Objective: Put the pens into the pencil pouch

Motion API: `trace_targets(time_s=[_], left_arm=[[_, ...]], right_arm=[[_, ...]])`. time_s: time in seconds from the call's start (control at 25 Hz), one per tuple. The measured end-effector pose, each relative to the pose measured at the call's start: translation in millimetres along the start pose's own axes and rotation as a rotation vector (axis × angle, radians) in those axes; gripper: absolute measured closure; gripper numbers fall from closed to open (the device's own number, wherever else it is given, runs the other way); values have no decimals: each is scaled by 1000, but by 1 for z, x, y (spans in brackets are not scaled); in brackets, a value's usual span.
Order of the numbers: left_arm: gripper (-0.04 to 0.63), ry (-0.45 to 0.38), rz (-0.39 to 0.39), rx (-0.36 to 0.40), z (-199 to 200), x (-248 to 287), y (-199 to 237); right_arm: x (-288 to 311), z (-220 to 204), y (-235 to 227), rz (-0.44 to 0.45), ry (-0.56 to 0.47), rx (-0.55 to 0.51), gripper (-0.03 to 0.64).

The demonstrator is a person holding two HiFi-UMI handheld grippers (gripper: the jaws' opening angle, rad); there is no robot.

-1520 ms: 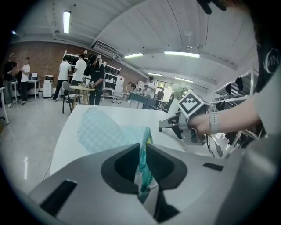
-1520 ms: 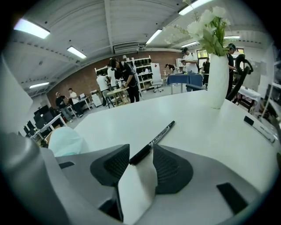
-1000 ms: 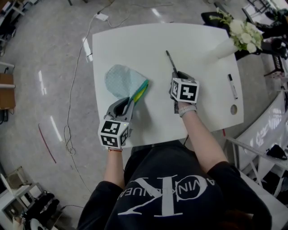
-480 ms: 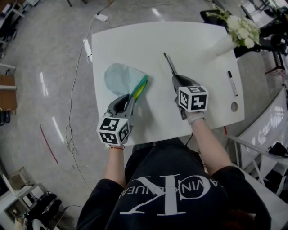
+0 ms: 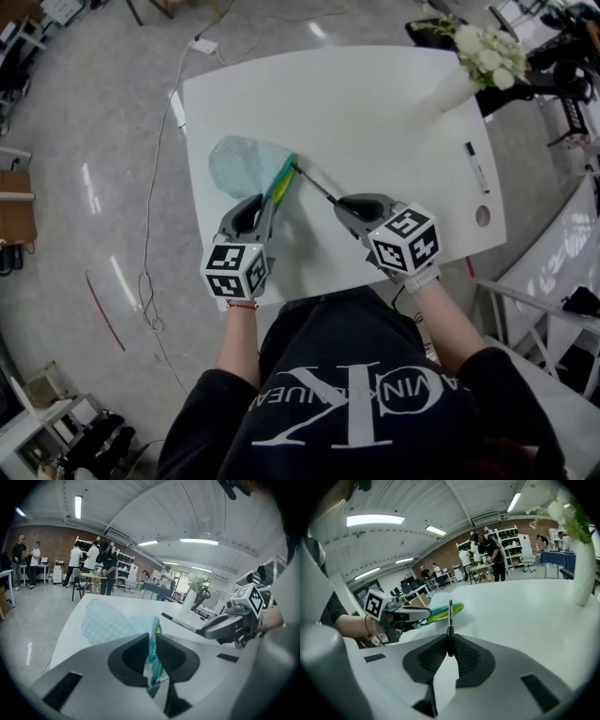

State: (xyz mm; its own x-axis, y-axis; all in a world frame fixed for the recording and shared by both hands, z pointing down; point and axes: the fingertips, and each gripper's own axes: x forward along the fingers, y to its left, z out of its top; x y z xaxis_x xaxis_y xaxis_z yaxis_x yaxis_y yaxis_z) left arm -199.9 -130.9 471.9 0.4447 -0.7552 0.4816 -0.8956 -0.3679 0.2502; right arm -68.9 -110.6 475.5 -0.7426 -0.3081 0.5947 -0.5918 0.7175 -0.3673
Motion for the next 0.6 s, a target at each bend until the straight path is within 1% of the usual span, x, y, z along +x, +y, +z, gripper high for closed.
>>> trace_targets(time_s=[0.08, 0.16, 0.36, 0.6], left_arm=[[548, -7, 4, 2, 2, 0, 0], [548, -17, 6, 5, 5, 0, -1], [548, -38, -13, 21, 10, 1, -7], [549, -49, -61, 47, 12, 0, -19]], right_arm=[[1, -7, 12, 35, 42, -34, 558], [4, -15, 18, 51, 81, -53, 558], [8, -26, 23, 76, 146, -59, 558], [12, -35, 20, 61, 231, -95, 557]])
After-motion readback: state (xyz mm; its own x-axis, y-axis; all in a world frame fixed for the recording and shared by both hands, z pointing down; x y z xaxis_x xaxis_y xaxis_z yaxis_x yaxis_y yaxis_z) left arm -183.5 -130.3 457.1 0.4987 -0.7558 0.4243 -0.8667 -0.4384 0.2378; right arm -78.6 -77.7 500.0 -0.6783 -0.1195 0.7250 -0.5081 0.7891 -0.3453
